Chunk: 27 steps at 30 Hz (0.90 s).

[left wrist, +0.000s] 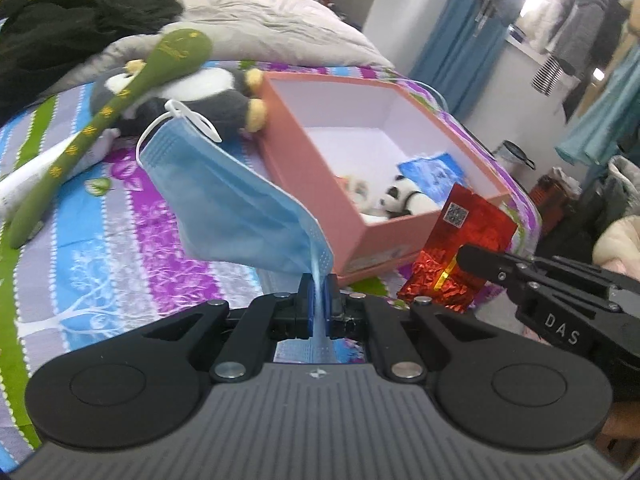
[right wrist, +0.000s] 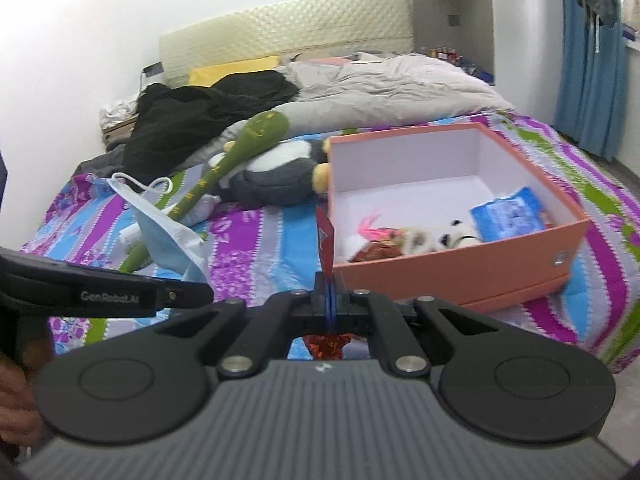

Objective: Organize soft objects
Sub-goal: 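Lift and carry the mask and red packet over the pink box with both tools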

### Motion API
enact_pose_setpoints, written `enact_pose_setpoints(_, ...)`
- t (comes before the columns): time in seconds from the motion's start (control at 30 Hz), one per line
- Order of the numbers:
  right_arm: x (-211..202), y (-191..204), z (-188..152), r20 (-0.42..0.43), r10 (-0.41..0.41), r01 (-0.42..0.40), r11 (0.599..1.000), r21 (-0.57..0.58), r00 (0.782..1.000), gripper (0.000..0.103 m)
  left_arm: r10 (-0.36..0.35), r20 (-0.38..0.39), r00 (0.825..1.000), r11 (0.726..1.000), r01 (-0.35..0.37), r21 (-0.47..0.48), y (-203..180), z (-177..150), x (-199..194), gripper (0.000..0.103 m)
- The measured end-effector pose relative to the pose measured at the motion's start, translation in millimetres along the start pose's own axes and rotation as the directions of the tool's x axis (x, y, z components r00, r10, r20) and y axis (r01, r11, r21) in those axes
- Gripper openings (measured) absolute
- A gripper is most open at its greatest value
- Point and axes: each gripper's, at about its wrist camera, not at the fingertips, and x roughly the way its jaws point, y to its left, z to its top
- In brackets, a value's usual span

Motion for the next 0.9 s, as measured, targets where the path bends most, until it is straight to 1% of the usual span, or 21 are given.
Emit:
enact_pose_setpoints(0.2, -18.9, -17.7, -0.5, 0.014, -0.037, 0.037, 0.999, 0.013, 0.999, 0.004, -0.049, -0.012, 0.999, 0.998, 0.050, 0.049, -29.6, 0.1, 5.8, 0.006)
enact_pose_setpoints(0.33, -18.8, -28.2, 8.7, 0.039, -0.064, 0.063, 0.998, 0.017, 0.997, 0.004, -0.077, -0.005, 0.997, 0.993, 0.077, 0.090, -42.2, 14.9, 17.0, 0.006)
enact_pose_setpoints(0.43, -12.6, -33.1, 18.2, 0.052, -0.076, 0.076, 0.997, 0.008, 0.996, 0.004, -0.099, -0.019, 0.995, 0.993, 0.100, 0.069, -39.5, 34.9, 34.1, 0.006)
enact_pose_setpoints(0.47, -10.8, -35.2, 21.5, 0.054, -0.079, 0.079, 0.997, 0.008, 0.995, 0.004, -0.090, -0.018, 0.996, 0.994, 0.091, 0.068, -39.7, 42.2, 38.7, 0.006)
enact_pose_setpoints(0.57, -3.9, -40.5, 34.6, 0.069, -0.089, 0.090, 0.996, 0.002, 0.994, 0.004, -0.079, 0.001, 0.997, 0.992, 0.079, 0.096, -46.0, 63.4, 45.9, 0.006)
enact_pose_setpoints(0.73, 11.9, -50.2, 60.8, 0.089, -0.104, 0.104, 0.995, 0.006, 0.991, 0.004, -0.090, 0.023, 0.996, 0.991, 0.087, 0.099, -54.1, 105.1, 56.4, 0.006)
enact_pose_setpoints(0.8, 21.2, -54.2, 71.4, 0.087, -0.115, 0.115, 0.993, 0.003, 0.990, 0.004, -0.086, 0.026, 0.996, 0.991, 0.083, 0.105, -58.5, 120.9, 63.1, 0.006)
enact_pose_setpoints(0.9, 39.1, -62.6, 84.7, 0.060, -0.121, 0.120, 0.993, 0.011, 0.991, 0.004, -0.087, 0.001, 0.996, 0.991, 0.086, 0.103, -61.0, 143.7, 81.1, 0.006)
